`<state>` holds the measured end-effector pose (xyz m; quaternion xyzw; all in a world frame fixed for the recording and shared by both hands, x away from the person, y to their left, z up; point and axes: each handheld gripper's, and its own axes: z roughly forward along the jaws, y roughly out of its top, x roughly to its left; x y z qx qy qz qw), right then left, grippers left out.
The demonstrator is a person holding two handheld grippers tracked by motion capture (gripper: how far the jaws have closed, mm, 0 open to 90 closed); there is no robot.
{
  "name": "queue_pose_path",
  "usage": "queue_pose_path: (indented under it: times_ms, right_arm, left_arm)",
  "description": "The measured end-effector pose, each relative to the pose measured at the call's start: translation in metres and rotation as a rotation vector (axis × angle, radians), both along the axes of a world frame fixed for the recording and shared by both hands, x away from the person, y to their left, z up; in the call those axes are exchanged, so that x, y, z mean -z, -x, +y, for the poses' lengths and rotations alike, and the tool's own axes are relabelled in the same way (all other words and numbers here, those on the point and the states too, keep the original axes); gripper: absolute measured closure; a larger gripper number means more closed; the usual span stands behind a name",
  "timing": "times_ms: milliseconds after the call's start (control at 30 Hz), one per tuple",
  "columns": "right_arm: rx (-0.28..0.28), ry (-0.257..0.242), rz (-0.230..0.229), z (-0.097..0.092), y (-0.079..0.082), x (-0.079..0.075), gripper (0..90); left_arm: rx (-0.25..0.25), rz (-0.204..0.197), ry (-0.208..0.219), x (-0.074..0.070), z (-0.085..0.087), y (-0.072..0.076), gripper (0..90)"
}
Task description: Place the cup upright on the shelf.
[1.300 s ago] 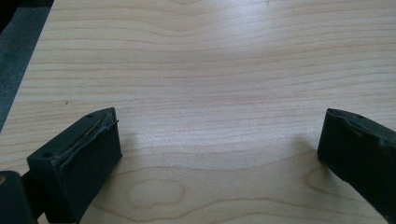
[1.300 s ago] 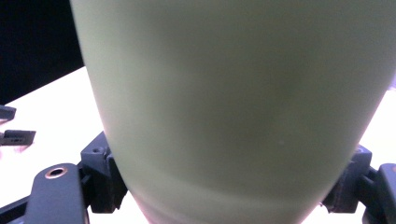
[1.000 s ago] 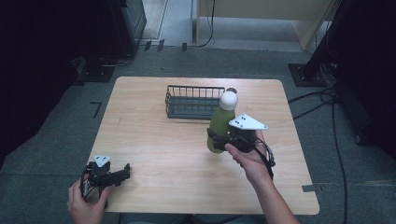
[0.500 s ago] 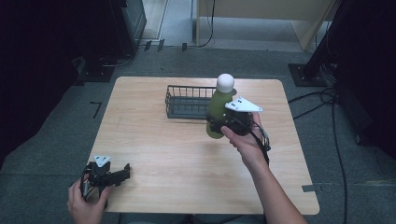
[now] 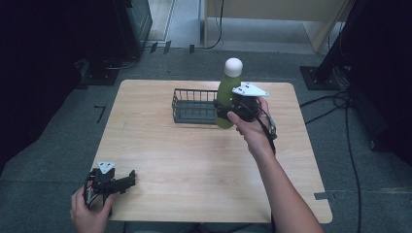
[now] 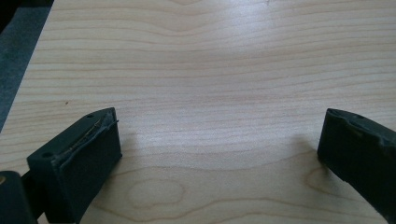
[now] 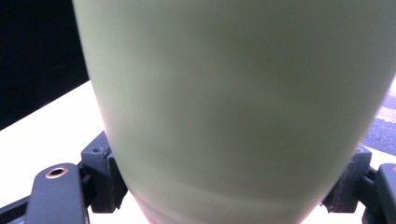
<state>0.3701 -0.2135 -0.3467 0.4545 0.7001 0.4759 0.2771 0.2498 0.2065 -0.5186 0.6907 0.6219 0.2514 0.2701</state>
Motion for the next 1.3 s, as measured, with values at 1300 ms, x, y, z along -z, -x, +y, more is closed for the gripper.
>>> queue_pose_path:
  times_ms: [1300]
  right_arm:
    - [0.079,0.018,-0.001,0.025,-0.092,0.01,19.9]
  left_arm:
    - [0.0,0.0,0.0,0.0,0.0,0.0,0.0]
